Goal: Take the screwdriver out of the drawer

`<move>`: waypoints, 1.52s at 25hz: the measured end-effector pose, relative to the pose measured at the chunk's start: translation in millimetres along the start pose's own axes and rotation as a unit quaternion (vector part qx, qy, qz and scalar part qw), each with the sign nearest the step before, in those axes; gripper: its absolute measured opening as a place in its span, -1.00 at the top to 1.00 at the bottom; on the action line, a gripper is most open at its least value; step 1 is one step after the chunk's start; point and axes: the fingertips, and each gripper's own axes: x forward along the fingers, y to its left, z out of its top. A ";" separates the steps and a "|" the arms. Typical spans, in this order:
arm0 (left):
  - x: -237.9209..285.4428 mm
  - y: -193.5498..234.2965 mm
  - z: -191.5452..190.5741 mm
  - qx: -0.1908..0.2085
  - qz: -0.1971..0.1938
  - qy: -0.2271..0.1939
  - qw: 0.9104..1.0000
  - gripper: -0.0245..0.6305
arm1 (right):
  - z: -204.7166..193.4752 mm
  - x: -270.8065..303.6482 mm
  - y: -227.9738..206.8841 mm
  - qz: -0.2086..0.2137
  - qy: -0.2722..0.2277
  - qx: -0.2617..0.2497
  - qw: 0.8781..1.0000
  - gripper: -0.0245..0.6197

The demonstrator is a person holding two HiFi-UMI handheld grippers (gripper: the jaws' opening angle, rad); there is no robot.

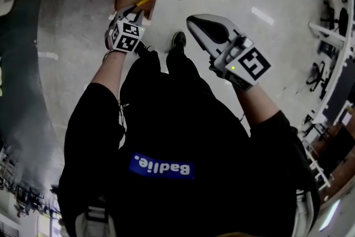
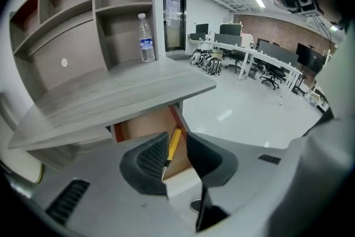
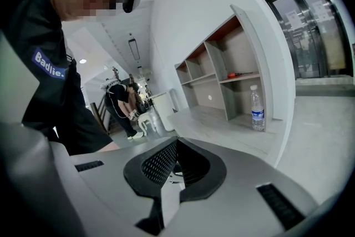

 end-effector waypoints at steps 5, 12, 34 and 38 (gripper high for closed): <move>29.9 9.8 -23.0 0.028 0.005 0.043 0.999 0.58 | -7.9 0.3 -10.7 -0.013 0.005 0.007 1.000 0.83; 72.2 27.0 -57.7 0.056 0.009 0.097 0.994 0.56 | -26.3 5.0 -24.0 -0.015 0.015 0.006 1.000 0.83; 121.2 21.2 -76.3 0.109 -0.004 0.174 0.979 0.58 | -39.3 -3.5 -44.2 -0.022 0.036 0.043 0.998 0.83; 121.0 23.5 -75.3 0.125 -0.002 0.176 0.976 0.62 | -39.9 -7.5 -46.0 -0.028 0.038 0.046 0.998 0.83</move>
